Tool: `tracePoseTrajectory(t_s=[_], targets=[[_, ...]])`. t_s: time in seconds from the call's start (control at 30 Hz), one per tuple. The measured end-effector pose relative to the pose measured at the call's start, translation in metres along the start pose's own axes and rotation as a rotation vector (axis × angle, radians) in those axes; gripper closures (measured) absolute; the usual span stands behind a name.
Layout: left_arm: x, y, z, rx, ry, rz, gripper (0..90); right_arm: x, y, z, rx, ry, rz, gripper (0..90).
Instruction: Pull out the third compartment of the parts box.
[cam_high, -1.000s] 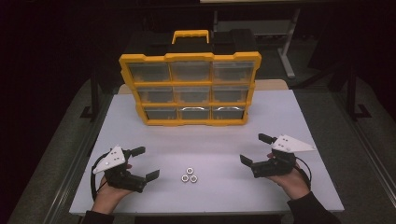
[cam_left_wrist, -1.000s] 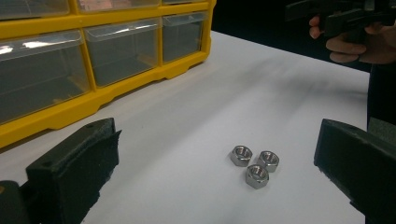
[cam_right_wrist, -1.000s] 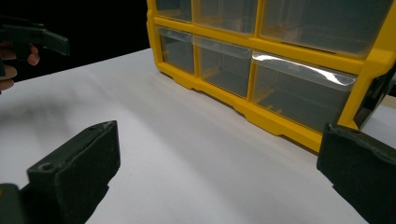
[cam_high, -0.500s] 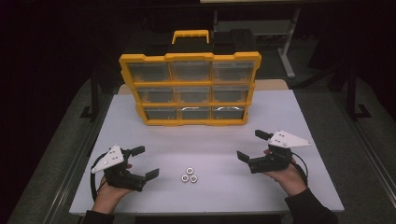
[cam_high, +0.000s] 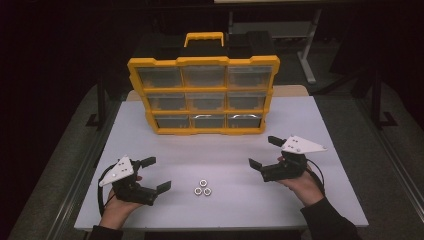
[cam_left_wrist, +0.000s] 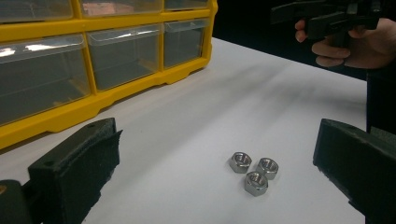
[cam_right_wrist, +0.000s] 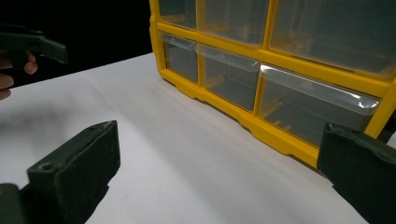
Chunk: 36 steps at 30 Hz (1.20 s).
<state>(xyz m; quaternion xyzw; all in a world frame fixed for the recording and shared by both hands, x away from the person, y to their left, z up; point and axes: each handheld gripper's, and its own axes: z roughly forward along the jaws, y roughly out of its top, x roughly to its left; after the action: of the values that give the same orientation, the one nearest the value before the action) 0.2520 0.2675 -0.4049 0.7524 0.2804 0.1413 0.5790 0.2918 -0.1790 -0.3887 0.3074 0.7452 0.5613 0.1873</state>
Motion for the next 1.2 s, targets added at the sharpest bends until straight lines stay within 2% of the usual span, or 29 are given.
tracePoseTrajectory(t_s=[0.7, 1.2], targets=[[-0.002, -0.001, 0.002, 0.011, -0.008, -0.001, 0.0, -0.003, 0.008, 0.02, 0.002, 0.019, -0.001, 0.0], [-0.001, 0.0, 0.0, 0.003, -0.002, -0.005, 0.0, -0.005, 0.017, 0.035, 0.004, 0.029, -0.02, 0.0]])
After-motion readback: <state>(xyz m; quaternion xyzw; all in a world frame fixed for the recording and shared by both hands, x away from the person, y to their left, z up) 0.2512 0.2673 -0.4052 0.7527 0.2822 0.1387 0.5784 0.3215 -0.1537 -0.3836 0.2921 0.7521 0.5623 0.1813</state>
